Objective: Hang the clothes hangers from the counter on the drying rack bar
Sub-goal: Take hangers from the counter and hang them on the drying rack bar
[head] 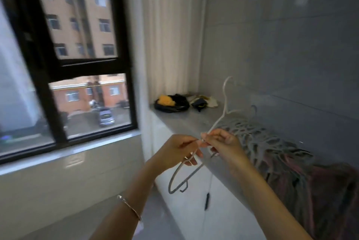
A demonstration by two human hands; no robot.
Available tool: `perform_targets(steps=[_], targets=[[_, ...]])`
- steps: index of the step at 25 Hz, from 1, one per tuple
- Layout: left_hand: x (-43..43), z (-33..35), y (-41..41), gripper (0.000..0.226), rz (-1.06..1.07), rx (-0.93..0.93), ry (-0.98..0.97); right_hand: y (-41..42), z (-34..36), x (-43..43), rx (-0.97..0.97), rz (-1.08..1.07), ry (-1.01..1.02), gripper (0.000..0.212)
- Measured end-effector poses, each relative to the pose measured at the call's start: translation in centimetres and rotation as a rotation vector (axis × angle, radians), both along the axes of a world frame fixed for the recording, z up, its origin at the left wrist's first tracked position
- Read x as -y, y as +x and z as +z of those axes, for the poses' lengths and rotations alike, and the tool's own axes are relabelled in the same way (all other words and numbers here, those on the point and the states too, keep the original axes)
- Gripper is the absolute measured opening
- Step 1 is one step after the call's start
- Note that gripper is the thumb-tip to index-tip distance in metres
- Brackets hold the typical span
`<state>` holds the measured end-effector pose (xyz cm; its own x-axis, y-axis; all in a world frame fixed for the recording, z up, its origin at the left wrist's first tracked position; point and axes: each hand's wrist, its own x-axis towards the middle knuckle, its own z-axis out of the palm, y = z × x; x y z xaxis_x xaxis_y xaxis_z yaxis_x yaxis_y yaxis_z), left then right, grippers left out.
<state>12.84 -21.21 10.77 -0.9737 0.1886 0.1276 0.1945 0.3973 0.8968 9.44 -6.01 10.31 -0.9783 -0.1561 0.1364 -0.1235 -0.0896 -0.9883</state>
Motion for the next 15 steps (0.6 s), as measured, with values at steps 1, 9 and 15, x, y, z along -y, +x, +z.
perform_targets(steps=[1, 9, 15], targets=[[1.2, 0.5, 2.3, 0.028, 0.059, -0.009, 0.010, 1.6, 0.6, 1.3, -0.020, 0.055, 0.016, 0.015], [9.5, 7.1, 21.1, 0.018, 0.436, -0.129, -0.020, 15.3, 6.2, 11.1, -0.200, 0.413, 0.015, 0.014], [13.2, 12.1, 33.7, 0.023, 0.562, -0.239, -0.019, 25.3, 10.5, 16.9, -0.424, 0.543, -0.082, 0.009]])
